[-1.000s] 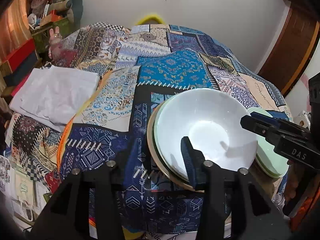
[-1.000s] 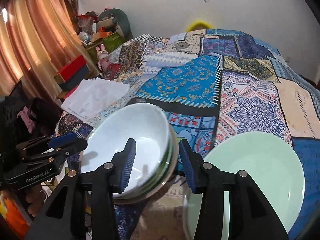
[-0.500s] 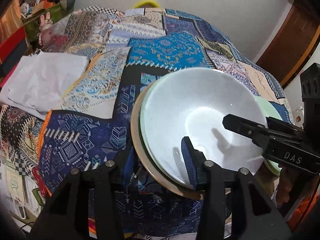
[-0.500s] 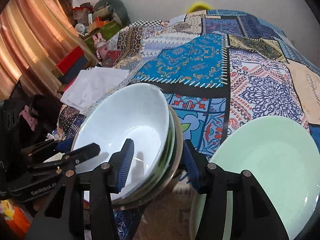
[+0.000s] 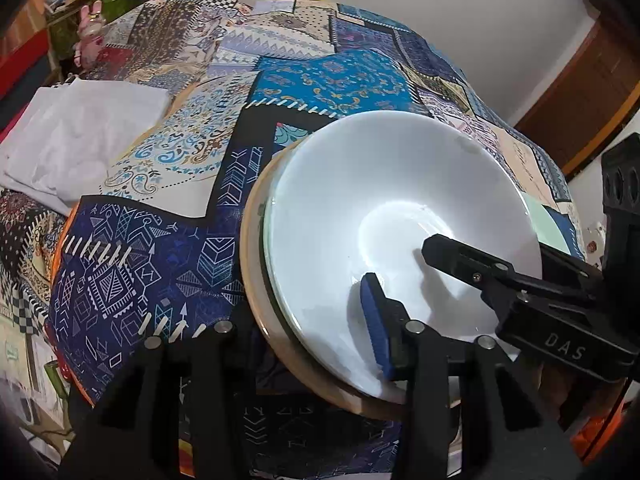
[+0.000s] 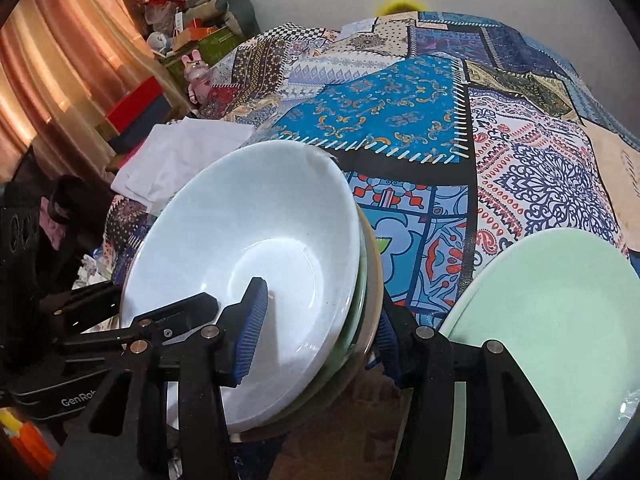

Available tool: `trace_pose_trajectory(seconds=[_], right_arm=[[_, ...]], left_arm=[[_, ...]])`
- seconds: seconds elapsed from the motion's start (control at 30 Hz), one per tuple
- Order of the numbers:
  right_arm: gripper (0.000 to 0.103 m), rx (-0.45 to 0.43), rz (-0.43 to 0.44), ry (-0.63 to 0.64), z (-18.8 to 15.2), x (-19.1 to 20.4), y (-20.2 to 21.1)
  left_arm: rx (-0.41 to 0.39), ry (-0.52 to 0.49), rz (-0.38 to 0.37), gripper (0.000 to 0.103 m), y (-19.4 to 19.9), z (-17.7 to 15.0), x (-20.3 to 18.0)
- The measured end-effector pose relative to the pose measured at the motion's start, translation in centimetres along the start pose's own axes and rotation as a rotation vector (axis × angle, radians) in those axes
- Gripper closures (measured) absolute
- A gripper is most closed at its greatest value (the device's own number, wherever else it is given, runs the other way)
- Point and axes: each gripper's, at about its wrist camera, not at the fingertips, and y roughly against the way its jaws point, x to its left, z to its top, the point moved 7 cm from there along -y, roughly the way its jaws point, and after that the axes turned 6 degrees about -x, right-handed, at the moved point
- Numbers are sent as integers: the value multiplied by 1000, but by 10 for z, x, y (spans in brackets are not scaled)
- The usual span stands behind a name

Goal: Organize plates and bowls
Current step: 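Lower the white bowl into the pale green bowl with the left gripper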

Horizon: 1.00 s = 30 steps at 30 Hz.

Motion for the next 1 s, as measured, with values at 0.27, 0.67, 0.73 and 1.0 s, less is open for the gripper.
trace_pose_trajectory(seconds=[0.27,0.67,0.73,1.0], right_arm=[[65,-14,-34,-10,-2,-4,3],[73,-19,-18,-107,1,-10,6],[73,-20,-13,-116,1,-10,8],[73,-31,1,-133,3,-8,14]], left_arm=[[-15,4,27,66,4,-1,0],[-14,9,76,66,7,3,-3],[-15,5,84,66,9,3,-4],[-13,23,95,66,16,3,-5]])
